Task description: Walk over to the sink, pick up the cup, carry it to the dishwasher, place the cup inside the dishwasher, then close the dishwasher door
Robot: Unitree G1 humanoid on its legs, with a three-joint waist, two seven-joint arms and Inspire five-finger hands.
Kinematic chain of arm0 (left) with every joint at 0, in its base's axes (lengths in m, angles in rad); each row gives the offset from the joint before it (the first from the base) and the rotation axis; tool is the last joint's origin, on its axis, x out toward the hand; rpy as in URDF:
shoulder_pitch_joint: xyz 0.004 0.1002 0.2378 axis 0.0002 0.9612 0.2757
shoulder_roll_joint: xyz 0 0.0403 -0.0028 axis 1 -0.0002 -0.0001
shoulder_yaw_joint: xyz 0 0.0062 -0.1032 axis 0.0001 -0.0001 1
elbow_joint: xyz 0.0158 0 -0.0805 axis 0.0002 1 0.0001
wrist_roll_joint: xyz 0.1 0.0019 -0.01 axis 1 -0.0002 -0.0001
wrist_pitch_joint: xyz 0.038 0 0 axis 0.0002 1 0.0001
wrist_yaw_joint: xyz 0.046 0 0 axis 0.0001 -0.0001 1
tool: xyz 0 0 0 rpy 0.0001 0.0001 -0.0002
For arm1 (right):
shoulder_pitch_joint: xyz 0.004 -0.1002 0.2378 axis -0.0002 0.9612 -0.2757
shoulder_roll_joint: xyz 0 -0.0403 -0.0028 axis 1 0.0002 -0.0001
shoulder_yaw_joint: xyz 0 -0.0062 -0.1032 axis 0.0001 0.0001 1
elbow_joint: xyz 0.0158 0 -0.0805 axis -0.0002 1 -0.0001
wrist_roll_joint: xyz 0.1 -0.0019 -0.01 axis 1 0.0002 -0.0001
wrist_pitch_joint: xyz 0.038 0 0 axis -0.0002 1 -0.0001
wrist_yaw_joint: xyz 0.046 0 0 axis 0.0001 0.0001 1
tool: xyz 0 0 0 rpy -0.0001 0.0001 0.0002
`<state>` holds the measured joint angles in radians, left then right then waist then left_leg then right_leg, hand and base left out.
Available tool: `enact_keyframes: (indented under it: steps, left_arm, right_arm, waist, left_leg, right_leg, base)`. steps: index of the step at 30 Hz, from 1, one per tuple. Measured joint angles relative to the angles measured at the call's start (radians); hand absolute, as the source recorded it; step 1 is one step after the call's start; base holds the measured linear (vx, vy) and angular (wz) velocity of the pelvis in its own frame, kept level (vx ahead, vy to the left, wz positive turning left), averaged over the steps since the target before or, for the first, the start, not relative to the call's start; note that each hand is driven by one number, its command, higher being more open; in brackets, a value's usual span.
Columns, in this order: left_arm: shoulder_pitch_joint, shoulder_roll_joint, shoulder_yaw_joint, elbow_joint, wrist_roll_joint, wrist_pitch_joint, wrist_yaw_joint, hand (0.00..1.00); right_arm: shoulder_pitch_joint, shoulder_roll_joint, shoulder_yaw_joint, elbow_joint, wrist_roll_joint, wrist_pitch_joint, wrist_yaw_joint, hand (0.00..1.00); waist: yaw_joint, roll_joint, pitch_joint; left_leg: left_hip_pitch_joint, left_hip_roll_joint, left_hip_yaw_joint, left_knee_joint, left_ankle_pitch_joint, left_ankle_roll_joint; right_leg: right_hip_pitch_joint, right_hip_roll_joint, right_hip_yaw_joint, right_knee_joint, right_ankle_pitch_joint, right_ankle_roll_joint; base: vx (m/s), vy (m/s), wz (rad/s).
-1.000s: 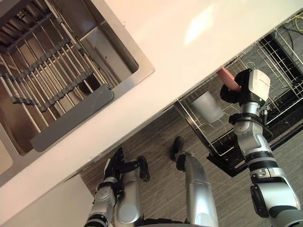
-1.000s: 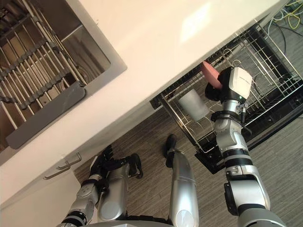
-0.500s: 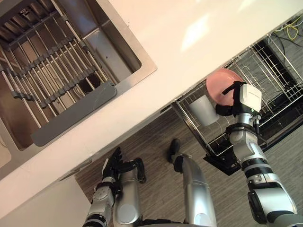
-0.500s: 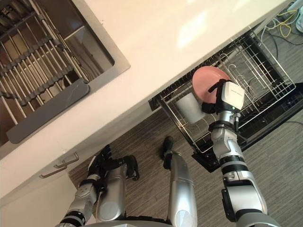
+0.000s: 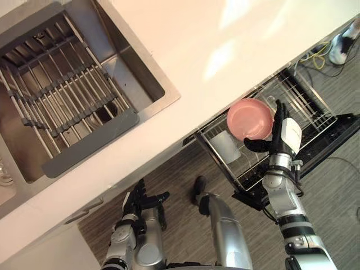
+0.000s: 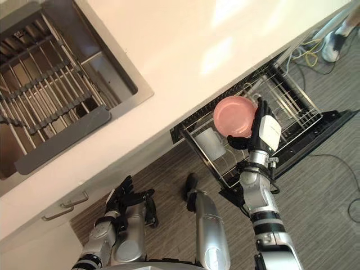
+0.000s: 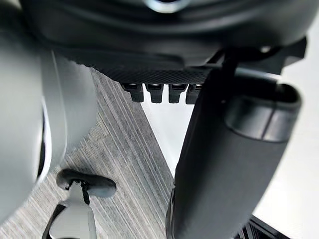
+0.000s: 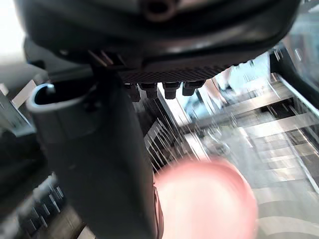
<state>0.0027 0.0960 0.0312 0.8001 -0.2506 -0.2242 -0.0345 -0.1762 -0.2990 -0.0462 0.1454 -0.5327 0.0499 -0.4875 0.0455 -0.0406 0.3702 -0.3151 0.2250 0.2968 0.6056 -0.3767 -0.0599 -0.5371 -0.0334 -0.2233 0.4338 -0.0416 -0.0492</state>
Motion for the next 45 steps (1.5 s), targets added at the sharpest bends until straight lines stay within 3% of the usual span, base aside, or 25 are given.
enact_keyframes:
  steps: [4, 7, 14, 18, 24, 29, 34, 39, 45]
  left_arm:
    - [0.036, -0.001, -0.001, 0.054, 0.034, 0.003, -0.003, 1.00]
    - [0.051, -0.001, 0.003, 0.082, 0.057, 0.004, -0.005, 1.00]
    - [0.133, -0.003, 0.041, 0.127, 0.098, -0.005, 0.011, 1.00]
    - [0.179, -0.034, 0.084, 0.138, 0.113, -0.022, 0.030, 1.00]
    - [0.188, -0.064, 0.157, 0.143, 0.113, -0.002, 0.031, 1.00]
    - [0.195, -0.071, 0.170, 0.140, 0.115, 0.002, 0.025, 1.00]
    - [0.221, -0.096, 0.181, 0.132, 0.115, 0.011, 0.005, 1.00]
    - [0.223, -0.106, 0.181, 0.131, 0.114, 0.019, 0.005, 1.00]
    - [0.218, -0.109, 0.180, 0.128, 0.112, 0.026, 0.005, 1.00]
  right_arm:
    - [0.115, 0.053, -0.043, -0.106, -0.003, -0.024, -0.009, 1.00]
    - [0.173, 0.077, -0.103, -0.157, 0.003, -0.036, -0.005, 1.00]
    - [0.335, 0.211, -0.232, -0.286, 0.178, -0.094, 0.006, 1.00]
    - [0.489, 0.307, -0.246, -0.286, 0.243, -0.098, 0.003, 1.00]
    - [0.649, 0.399, -0.276, -0.242, 0.432, -0.133, 0.021, 1.00]
    - [0.687, 0.415, -0.302, -0.116, 0.635, -0.221, 0.121, 1.00]
    - [0.656, 0.403, -0.280, 0.075, 0.925, -0.250, 0.369, 1.00]
    - [0.633, 0.391, -0.219, 0.160, 1.022, -0.251, 0.542, 1.00]
    - [0.616, 0.376, -0.225, 0.247, 1.070, -0.289, 0.610, 1.00]
  waist:
    - [-0.037, -0.015, -0.079]
    - [-0.057, -0.014, -0.101]
    - [-0.102, -0.008, -0.181]
    - [-0.110, 0.010, -0.238]
    - [-0.118, 0.016, -0.243]
    - [-0.120, 0.019, -0.252]
    - [-0.114, 0.045, -0.295]
    - [-0.105, 0.057, -0.308]
    - [-0.092, 0.065, -0.302]
  left_leg:
    - [0.095, -0.042, 0.014, -0.148, 0.062, -0.004]
    - [0.163, -0.073, 0.023, -0.248, 0.102, 0.000]
    - [0.303, -0.109, 0.065, -0.396, 0.146, 0.009]
    - [0.364, -0.122, 0.085, -0.444, 0.153, 0.015]
    - [0.425, -0.118, 0.127, -0.466, 0.155, 0.015]
    - [0.458, -0.097, 0.181, -0.468, 0.152, 0.008]
    - [0.494, -0.072, 0.238, -0.465, 0.143, -0.014]
    - [0.500, -0.063, 0.239, -0.464, 0.143, -0.018]
    - [0.505, -0.053, 0.233, -0.466, 0.149, -0.030]
  right_leg:
    - [0.078, 0.001, 0.010, -0.097, 0.029, 0.013]
    - [0.140, 0.004, 0.021, -0.184, 0.065, 0.024]
    - [0.278, 0.021, 0.070, -0.372, 0.151, 0.047]
    - [0.330, 0.021, 0.085, -0.411, 0.161, 0.058]
    - [0.369, 0.032, 0.104, -0.415, 0.151, 0.045]
    - [0.404, 0.039, 0.090, -0.414, 0.141, 0.042]
    - [0.451, 0.043, 0.065, -0.423, 0.138, 0.041]
    - [0.465, 0.051, 0.062, -0.439, 0.141, 0.035]
    - [0.483, 0.061, 0.054, -0.461, 0.148, 0.034]
  base:
    - [0.14, 0.026, 0.01]
    - [0.14, 0.066, -0.05]
    - [0.06, 0.081, -0.20]
    - [0.03, 0.085, -0.11]
    - [-0.03, 0.017, -0.15]
    - [-0.03, -0.021, 0.06]
    - [-0.03, 0.007, 0.15]
    - [-0.01, 0.002, 0.00]
    - [0.01, 0.010, 0.03]
